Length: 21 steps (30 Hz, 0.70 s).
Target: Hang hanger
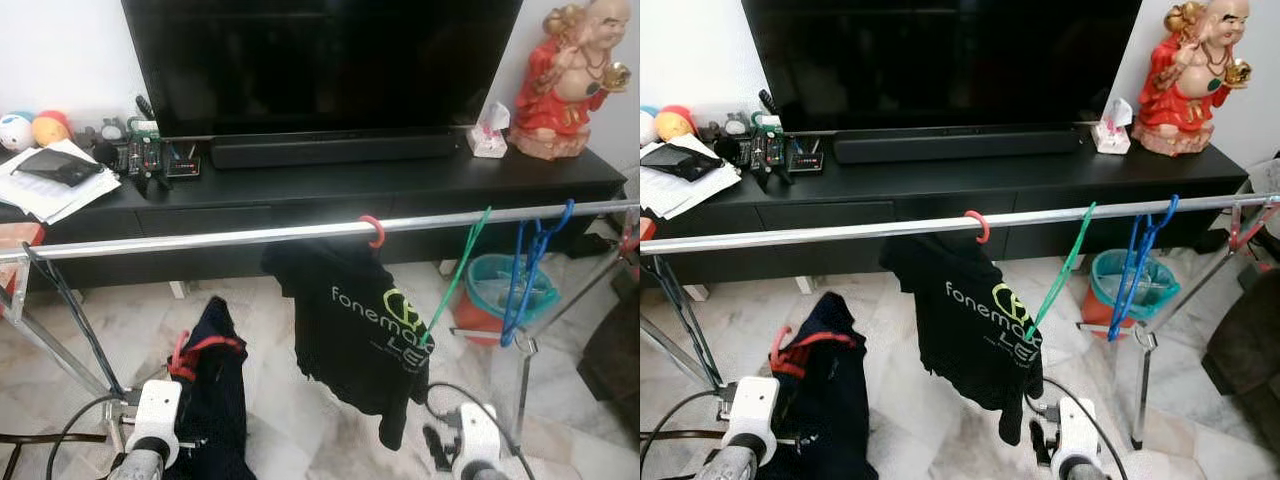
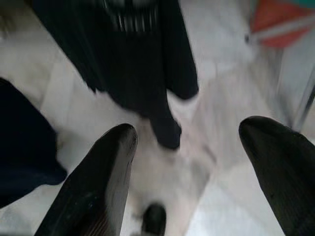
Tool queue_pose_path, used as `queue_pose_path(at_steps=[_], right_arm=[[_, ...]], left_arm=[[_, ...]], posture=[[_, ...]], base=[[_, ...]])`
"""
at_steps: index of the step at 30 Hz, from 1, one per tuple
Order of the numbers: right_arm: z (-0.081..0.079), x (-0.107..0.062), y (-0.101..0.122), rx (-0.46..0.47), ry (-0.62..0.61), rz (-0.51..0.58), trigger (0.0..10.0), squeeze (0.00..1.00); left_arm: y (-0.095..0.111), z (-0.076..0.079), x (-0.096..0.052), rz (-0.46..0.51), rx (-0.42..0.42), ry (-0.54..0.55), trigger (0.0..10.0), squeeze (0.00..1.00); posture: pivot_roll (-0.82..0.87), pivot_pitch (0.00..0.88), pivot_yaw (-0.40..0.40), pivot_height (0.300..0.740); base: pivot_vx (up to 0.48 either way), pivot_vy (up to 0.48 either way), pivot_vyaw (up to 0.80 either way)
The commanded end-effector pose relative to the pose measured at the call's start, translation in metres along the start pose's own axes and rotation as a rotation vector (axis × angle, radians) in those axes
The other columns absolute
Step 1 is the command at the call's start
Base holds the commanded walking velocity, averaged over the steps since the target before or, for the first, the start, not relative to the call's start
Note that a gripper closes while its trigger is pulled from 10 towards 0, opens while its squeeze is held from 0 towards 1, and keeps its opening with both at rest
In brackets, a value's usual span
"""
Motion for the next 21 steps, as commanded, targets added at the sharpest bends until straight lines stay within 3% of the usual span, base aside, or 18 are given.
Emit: queue_pose_path(at_steps=[1, 10, 21], right_arm=[[-0.002, -0.001, 0.005, -0.024, 0.023, 0.055, 10.0, 0.00], [-0.010, -0.004, 0.021, -0.015, 0.062, 0.193, 10.0, 0.00], [-0.017, -0.005, 0.033, 0.001, 0.058, 0.255, 10.0, 0.00]], left_arm=[[0.011, -0.006, -0.002, 0.078, 0.009, 0.023, 10.0, 0.00], [0.030, -0.003, -0.017, 0.184, 0.018, 0.025, 10.0, 0.00], [0.042, -0.006, -0.008, 0.175, -0.032, 0.059, 10.0, 0.00]], posture=[[0.14, 0.000, -0.062, 0.736], [0.14, 0.000, -0.068, 0.736], [0.15, 0.000, -0.071, 0.736]], base=[[0.000, 0.000, 0.00], [0.000, 0.000, 0.00], [0.000, 0.000, 0.00]])
Point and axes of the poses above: a point about 5 cm out from each wrist's last joint towards the gripper, its own x axis pointing out of the wrist towards the gripper, its own y axis along the axis of the wrist's last joint, z = x × y, the point moved 1 cm from there along x, pointing out of the wrist towards the gripper, and after that the axes turned 11 degrees about x, right-handed, at the moved point
